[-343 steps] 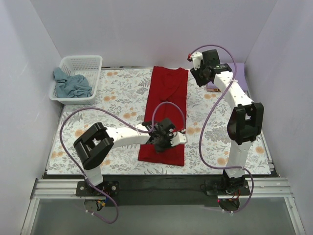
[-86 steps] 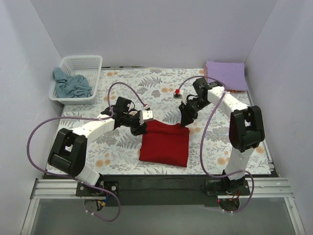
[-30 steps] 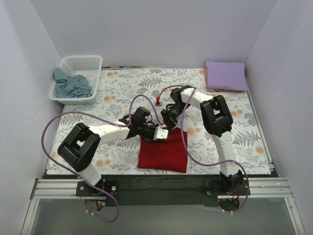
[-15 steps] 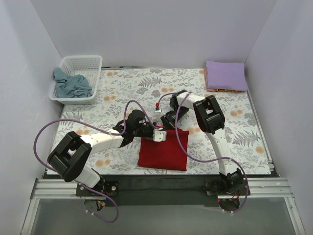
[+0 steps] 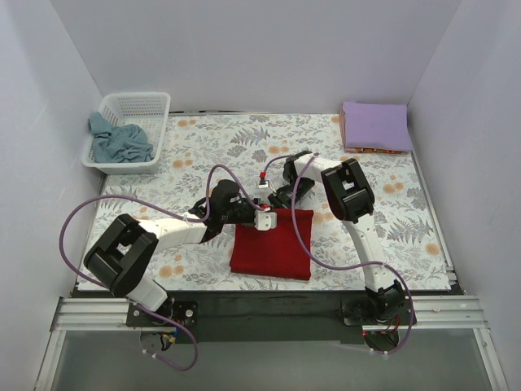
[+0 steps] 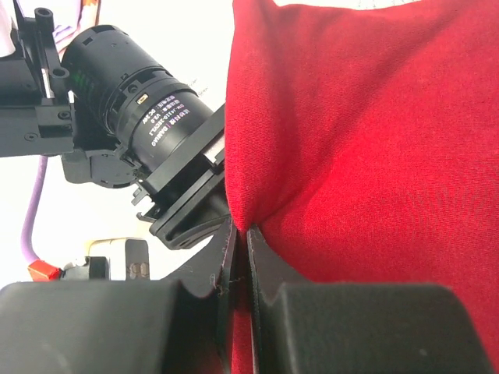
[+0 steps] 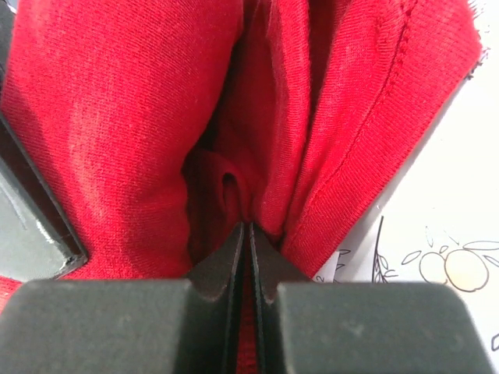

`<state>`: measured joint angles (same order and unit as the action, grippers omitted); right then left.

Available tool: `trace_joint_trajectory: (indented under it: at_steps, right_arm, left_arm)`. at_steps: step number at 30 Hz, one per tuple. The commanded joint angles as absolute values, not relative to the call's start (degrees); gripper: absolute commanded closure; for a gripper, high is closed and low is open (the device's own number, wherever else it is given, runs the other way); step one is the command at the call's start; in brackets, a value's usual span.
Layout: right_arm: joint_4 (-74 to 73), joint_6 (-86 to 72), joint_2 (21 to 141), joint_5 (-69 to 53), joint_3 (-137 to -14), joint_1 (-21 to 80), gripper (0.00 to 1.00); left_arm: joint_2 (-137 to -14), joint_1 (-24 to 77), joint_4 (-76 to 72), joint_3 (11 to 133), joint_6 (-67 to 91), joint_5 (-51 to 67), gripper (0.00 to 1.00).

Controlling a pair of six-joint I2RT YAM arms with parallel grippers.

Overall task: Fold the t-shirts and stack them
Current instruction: Fold the tshirt

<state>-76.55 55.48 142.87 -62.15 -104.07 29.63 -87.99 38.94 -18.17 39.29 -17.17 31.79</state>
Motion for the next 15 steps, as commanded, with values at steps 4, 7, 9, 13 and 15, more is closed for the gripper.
trace_joint_trajectory:
  at_steps: [4, 7, 9, 13, 15]
  right_arm:
    - [-75.41, 56.60, 143.44, -57.13, -104.67, 29.36, 0.84]
    - [-75.32, 55.20, 143.53, -57.22, -106.08, 29.35, 0.75]
    - [-75.41, 54.23, 143.09, -56.34, -107.49, 29.35, 0.73]
    - [-75.41, 52.57, 140.98, -53.71, -108.89, 29.35, 0.67]
    - [-75.32, 51.42, 139.49, -51.34, -110.82, 29.18, 0.56]
  left_arm:
    - [-86.75, 38.32, -23.28, 37.45, -21.53, 31.90, 1.00]
    - [-85.96, 38.41, -26.01, 35.51, -22.85, 34.18, 1.00]
    - [-85.69, 38.67, -27.67, 34.63, -23.99, 33.84, 1.00]
    - [-85.17, 38.67, -30.50, 33.49, -24.61, 31.03, 0.73]
    - [-83.85, 38.67, -31.81, 32.88, -24.09, 29.71, 0.57]
